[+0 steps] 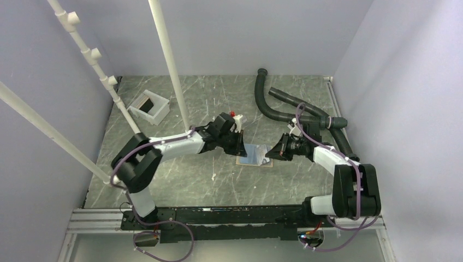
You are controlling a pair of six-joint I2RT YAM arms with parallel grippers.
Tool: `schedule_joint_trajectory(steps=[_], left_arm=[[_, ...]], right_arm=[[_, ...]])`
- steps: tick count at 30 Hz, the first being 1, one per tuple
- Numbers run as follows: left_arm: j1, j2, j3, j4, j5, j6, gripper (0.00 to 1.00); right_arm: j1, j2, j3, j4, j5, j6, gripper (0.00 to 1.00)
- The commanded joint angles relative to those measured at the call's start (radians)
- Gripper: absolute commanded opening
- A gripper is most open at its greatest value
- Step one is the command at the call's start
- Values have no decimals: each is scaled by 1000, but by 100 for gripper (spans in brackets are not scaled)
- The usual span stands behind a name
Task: Put the credit cards into the card holder
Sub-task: Insert the credit card into the card holder.
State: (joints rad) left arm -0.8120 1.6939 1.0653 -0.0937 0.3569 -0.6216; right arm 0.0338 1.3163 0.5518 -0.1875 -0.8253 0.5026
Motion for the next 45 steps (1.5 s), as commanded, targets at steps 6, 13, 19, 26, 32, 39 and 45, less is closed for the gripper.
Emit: schedule_joint_trajectory(steps=[6, 13, 19, 26, 32, 39, 45], left_arm=[[7, 206, 161, -85, -108, -2, 0], [26, 254, 136, -99, -124, -29, 0], [32, 259, 115, -89, -118, -48, 0], [31, 260, 92, -81, -111, -67, 0], [32, 262, 88, -81, -105, -69, 0], [34, 260, 93, -88, -104, -67, 0], [34, 263, 97, -93, -102, -62, 0]], right_arm=[[-58, 105, -45, 224, -112, 24, 0], [-60, 148, -70, 266, -93, 19, 0], [-60, 181, -76, 310, -100, 30, 0], [-58, 199, -84, 360, -117, 42, 0], [-50, 213, -90, 413, -142, 58, 0], [-39, 247, -93, 466, -156, 71, 0], [-13, 282, -74, 482, -145, 60, 0]])
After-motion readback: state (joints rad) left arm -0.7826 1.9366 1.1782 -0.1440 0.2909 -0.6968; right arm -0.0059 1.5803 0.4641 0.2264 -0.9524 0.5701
